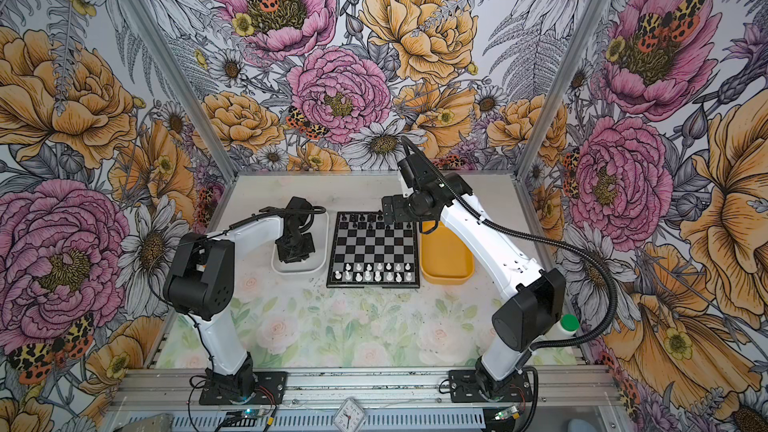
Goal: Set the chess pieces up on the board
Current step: 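Close the left gripper on the white pawn, then carry the pawn over the board's near corner while the right arm withdraws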
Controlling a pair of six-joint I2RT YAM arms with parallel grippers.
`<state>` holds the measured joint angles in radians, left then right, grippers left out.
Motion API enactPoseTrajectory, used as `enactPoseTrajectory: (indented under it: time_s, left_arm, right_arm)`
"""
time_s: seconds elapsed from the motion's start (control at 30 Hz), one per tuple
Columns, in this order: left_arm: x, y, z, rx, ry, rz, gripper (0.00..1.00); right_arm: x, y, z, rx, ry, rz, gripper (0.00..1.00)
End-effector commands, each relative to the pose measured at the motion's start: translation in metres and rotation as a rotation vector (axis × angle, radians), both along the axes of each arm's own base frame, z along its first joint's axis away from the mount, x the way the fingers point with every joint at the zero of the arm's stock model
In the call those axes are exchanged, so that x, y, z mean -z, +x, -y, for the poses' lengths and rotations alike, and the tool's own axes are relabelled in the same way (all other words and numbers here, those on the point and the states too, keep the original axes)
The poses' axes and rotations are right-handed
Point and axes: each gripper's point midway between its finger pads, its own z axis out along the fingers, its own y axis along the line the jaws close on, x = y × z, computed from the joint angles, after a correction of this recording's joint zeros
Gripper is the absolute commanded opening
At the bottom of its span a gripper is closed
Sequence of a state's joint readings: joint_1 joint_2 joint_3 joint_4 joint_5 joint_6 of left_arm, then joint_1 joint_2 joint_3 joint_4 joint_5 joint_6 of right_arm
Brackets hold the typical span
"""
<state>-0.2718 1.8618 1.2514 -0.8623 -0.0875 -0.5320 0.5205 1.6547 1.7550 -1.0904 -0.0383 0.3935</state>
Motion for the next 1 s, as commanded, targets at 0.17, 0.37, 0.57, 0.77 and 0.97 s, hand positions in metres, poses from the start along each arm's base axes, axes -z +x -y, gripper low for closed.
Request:
enactPoseTrajectory:
  time_s: [0.17,0.37,0.57,0.77,0.97]
  left_arm:
    - [-0.005,0.003,-0.004,0.014,-0.002,0.027,0.12]
    - [-0.011,0.005,-0.003,0.021,-0.011,0.036,0.11]
    - [-0.049,0.015,0.002,0.033,-0.036,0.113,0.11]
    - [-0.085,0.022,0.021,0.069,-0.052,0.177,0.11]
    - [-0.106,0.019,0.061,0.129,-0.074,0.216,0.12]
  right_arm:
    - [-0.010,-0.008,-0.001,0.013,0.007,0.025,1.00]
    - [-0.012,-0.011,-0.003,0.014,0.004,0.031,1.00]
    - [-0.014,-0.017,-0.002,0.022,0.004,0.037,1.00]
    - [-0.015,-0.025,0.003,0.028,0.003,0.042,1.00]
    - [-0.017,-0.037,0.013,0.037,0.001,0.051,1.00]
